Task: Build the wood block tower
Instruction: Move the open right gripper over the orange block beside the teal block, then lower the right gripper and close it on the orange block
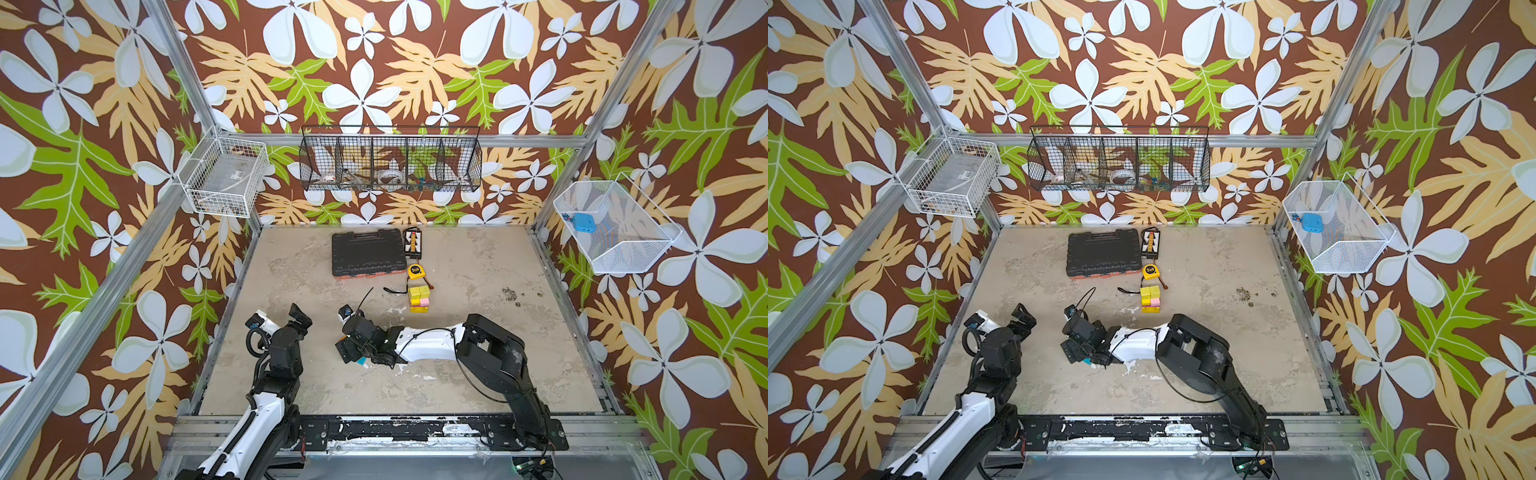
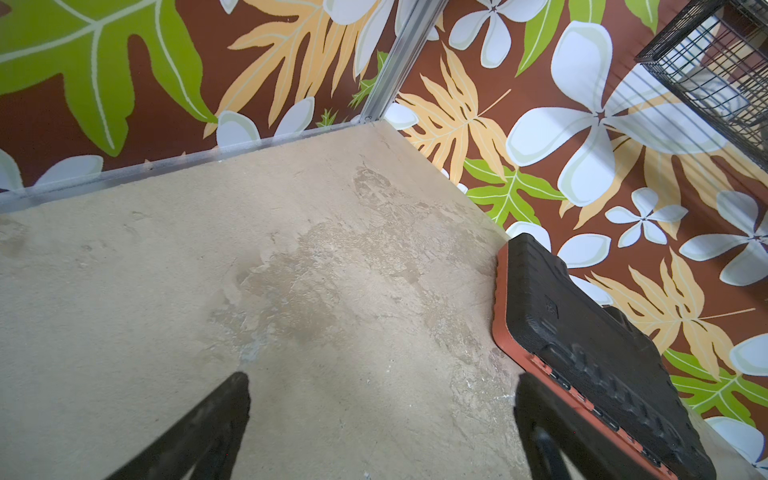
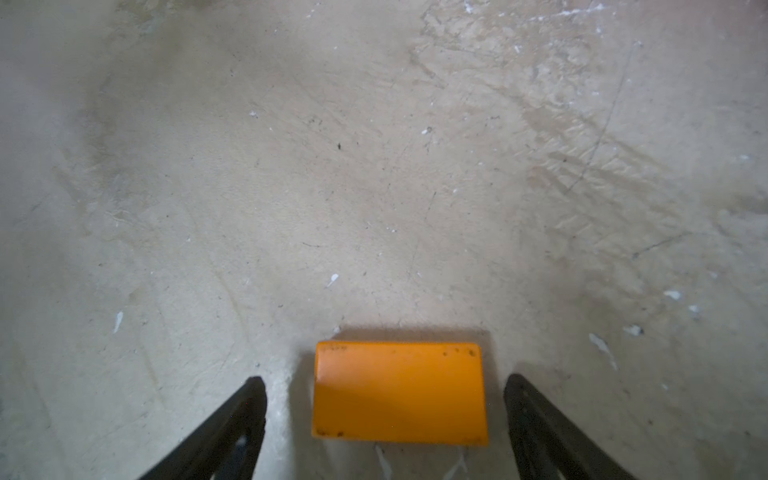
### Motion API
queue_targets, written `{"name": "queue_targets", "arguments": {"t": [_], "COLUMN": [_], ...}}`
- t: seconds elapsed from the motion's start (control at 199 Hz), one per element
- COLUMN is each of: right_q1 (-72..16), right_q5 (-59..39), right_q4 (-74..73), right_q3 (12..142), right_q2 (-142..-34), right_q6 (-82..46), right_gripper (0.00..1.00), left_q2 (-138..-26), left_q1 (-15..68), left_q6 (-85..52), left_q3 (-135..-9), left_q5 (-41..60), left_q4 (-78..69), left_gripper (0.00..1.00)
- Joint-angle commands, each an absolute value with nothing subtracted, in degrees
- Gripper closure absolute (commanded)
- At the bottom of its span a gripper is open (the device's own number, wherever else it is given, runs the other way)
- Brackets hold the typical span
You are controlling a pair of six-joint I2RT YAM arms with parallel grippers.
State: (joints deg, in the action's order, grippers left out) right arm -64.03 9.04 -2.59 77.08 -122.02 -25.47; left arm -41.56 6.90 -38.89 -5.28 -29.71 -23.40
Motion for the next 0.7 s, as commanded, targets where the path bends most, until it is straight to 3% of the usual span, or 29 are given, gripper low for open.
{"name": "queue_targets", "arguments": {"t": [0.0,0.282,0.548,0.603,0.699], "right_q1": [-63.9,-64.1,-64.3,-64.4,-65.1], "right_q5": [11.3,11.6,12.0,12.1,12.7], "right_q4": [0.5,3.2,4.4,4.6,4.7], "right_q3": [77.9,81.3,82.1,82.1,81.8], "right_q2": [-122.7,-125.3,-125.7,-125.6,-125.3], "right_q6": [-26.1,-25.8,-26.1,-26.1,-26.1], "right_gripper": [0.13,0.2,0.34,0.33,0.23], "left_q2": [-41.4,-41.4,-41.6,-41.9,-42.2], "left_q1": [6.8,6.8,6.9,6.8,6.8], "left_q6": [-39.6,-39.5,-39.3,-39.2,-39.2], "left_q3": [-5.5,-5.3,-5.3,-5.4,-5.4], "left_q5": [-29.9,-29.6,-29.3,-29.1,-28.9], "left_q4": [-25.7,-25.8,-26.2,-26.4,-26.5], "left_gripper": [0.0,0.0,0.0,0.0,0.0]}}
